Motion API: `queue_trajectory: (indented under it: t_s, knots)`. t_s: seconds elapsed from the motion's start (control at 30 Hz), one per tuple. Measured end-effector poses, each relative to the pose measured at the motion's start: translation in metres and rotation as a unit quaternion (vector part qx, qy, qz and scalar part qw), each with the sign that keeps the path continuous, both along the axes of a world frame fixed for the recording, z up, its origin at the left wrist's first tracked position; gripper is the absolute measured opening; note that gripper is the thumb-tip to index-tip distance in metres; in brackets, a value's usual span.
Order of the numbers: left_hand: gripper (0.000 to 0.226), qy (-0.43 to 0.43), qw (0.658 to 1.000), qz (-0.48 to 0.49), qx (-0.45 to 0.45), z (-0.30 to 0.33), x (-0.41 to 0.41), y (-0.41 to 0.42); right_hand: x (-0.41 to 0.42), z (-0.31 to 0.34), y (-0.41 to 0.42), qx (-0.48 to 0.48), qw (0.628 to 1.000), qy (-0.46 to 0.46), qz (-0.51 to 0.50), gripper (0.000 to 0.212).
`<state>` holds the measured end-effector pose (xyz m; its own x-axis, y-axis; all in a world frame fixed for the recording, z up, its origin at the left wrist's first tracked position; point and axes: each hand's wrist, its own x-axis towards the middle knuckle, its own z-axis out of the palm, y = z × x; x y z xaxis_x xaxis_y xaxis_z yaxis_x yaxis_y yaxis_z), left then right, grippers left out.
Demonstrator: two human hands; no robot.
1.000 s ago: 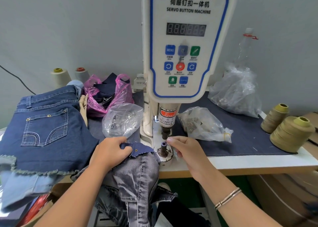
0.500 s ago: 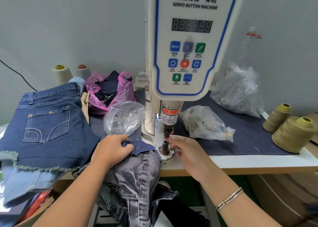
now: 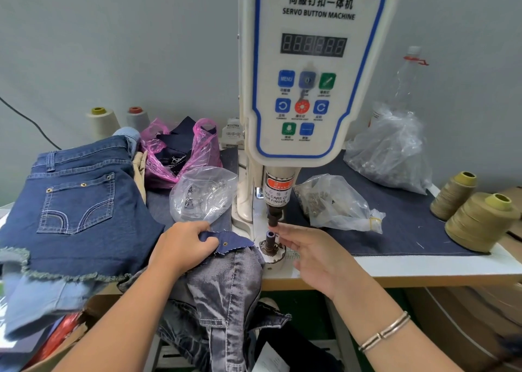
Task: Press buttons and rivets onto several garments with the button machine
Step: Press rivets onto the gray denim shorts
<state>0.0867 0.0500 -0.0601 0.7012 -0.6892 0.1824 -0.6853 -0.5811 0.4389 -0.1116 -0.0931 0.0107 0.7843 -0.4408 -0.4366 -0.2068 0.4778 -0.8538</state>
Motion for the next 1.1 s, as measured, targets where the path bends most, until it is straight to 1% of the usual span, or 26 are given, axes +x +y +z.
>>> queue_trajectory:
  t_s: [0.07,0.17,0.23,0.33,0.4,0.43,0.47,0.5,0.57,0.63,0.67,0.7,0.73,0.8,0.87,0.93,1.0,1.1]
  knots:
    - [0.031,0.002,1.0,0.002,-0.002,0.0,0.001,0.0,-0.002,0.001,0.003,0.014,1.0,-0.009,0.0,0.028]
    - [0.03,0.0,1.0,0.001,-0.002,0.0,0.0,0.0,-0.004,0.001,0.006,0.012,1.0,-0.026,-0.006,0.019]
    - [0.03,-0.001,1.0,-0.002,-0.003,-0.001,-0.001,0.0,-0.007,-0.001,0.012,-0.039,0.998,-0.033,-0.037,0.026]
    - [0.03,-0.001,1.0,0.0,-0.001,-0.002,-0.001,0.0,-0.014,-0.012,0.037,-0.177,0.978,-0.038,-0.103,0.036]
    - [0.032,-0.001,1.0,0.003,0.0,-0.003,0.0,0.0,-0.016,-0.018,0.06,-0.325,0.939,-0.059,-0.1,0.039]
    - [0.032,-0.003,1.0,0.002,-0.001,-0.003,0.001,-0.001,-0.013,-0.021,0.069,-0.391,0.914,-0.075,-0.078,0.038]
    - [0.032,-0.004,1.0,-0.001,-0.001,-0.003,0.001,-0.001,-0.007,-0.024,0.076,-0.437,0.894,-0.091,-0.051,0.036]
    - [0.031,-0.001,1.0,-0.004,0.001,-0.003,0.001,0.0,0.003,-0.025,0.081,-0.461,0.881,-0.103,-0.023,0.034]
    - [0.027,0.004,1.0,-0.009,0.012,-0.002,0.001,0.0,0.032,-0.024,0.085,-0.48,0.87,-0.108,0.023,0.03]
    - [0.021,-0.027,0.999,-0.018,0.042,-0.001,0.0,0.0,0.068,-0.021,0.082,-0.504,0.858,-0.083,0.05,0.029]
    - [0.024,-0.04,0.998,-0.02,0.052,0.0,-0.001,-0.001,0.087,-0.021,0.078,-0.521,0.849,-0.063,0.056,0.028]
    - [0.033,-0.051,0.997,-0.02,0.055,0.0,-0.001,-0.002,0.106,-0.02,0.071,-0.541,0.838,-0.036,0.063,0.029]
    - [0.037,-0.049,0.997,-0.02,0.05,0.0,-0.001,-0.002,0.124,-0.02,0.064,-0.563,0.823,-0.006,0.077,0.03]
    - [0.03,-0.022,0.999,-0.019,0.028,0.0,-0.002,-0.002,0.153,-0.023,0.05,-0.613,0.778,0.053,0.126,0.032]
    - [0.03,0.011,1.0,-0.016,0.013,0.003,-0.002,-0.002,0.176,-0.027,0.04,-0.664,0.721,0.101,0.17,0.032]
    - [0.026,0.024,1.0,-0.016,0.007,0.004,-0.003,-0.002,0.193,-0.029,0.034,-0.706,0.671,0.125,0.188,0.03]
    - [0.022,0.029,0.999,-0.018,-0.005,0.005,-0.004,-0.002,0.206,-0.029,0.033,-0.738,0.631,0.137,0.197,0.028]
    - [0.034,0.019,1.0,-0.007,0.002,0.002,-0.002,0.0,0.219,-0.035,0.036,-0.77,0.59,0.138,0.197,0.025]
